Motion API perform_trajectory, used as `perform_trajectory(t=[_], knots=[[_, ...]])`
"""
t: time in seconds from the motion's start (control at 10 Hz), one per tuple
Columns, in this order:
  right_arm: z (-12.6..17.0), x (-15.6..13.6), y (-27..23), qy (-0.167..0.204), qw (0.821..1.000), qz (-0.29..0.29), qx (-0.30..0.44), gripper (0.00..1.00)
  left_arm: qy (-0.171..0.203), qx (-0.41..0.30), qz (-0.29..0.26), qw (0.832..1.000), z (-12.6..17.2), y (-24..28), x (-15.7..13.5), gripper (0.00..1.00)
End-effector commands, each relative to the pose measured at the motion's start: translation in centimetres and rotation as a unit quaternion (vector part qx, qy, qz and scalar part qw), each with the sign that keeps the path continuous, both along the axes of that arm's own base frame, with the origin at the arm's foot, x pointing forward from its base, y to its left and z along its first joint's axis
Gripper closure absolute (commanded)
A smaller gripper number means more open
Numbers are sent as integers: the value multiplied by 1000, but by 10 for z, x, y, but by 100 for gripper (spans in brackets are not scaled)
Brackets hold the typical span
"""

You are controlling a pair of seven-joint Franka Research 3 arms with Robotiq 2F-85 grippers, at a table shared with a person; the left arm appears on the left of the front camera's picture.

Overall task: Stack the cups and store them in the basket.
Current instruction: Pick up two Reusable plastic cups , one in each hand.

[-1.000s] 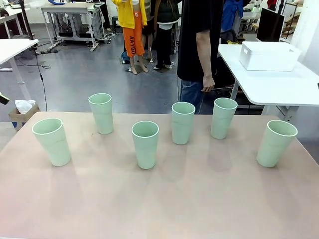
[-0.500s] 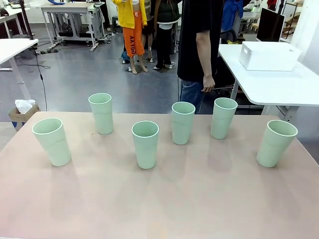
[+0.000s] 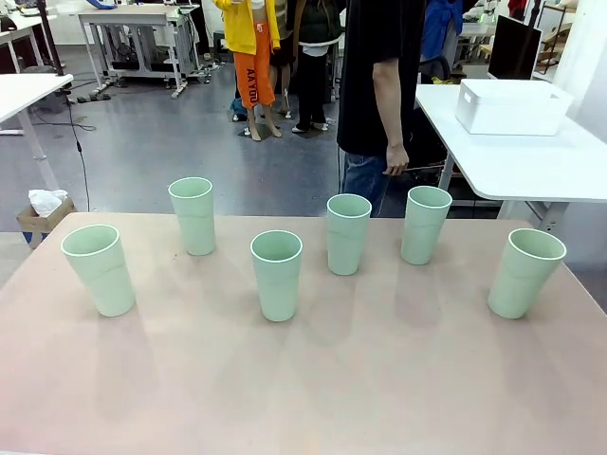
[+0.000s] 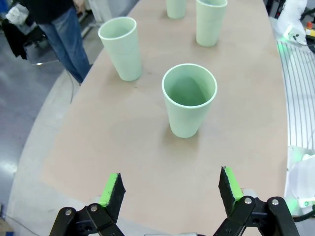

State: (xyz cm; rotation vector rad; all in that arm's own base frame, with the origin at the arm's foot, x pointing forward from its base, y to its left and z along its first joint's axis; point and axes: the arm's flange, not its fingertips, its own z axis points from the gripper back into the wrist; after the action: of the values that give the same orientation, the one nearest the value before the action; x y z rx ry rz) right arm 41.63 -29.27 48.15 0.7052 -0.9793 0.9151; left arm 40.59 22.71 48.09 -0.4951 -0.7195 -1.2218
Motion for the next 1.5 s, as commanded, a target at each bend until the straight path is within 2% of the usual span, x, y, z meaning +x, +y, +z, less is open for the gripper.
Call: perform_trajectory(t=[0.0,0.3,0.6,0.9,1.0,1.4], knots=[[10,-2,4,-25,1000,-3,11,0,-14,-25,17,999,11,-2,-6,0],[21,-5,5,-39,999,-4,15,0,-43,-78,-18,996,35,1,-15,0],[22,-3,5,-45,999,-6,19,0,-40,-118,-43,991,39,4,-15,0],[23,-4,6,-45,999,-6,21,0,-49,-125,-31,990,40,4,-16,0],[22,-3,3,-30,999,-6,8,0,-31,-114,-30,993,37,-2,-17,0],[22,-3,3,-30,999,-6,8,0,-31,-114,-30,993,37,-2,-17,0]])
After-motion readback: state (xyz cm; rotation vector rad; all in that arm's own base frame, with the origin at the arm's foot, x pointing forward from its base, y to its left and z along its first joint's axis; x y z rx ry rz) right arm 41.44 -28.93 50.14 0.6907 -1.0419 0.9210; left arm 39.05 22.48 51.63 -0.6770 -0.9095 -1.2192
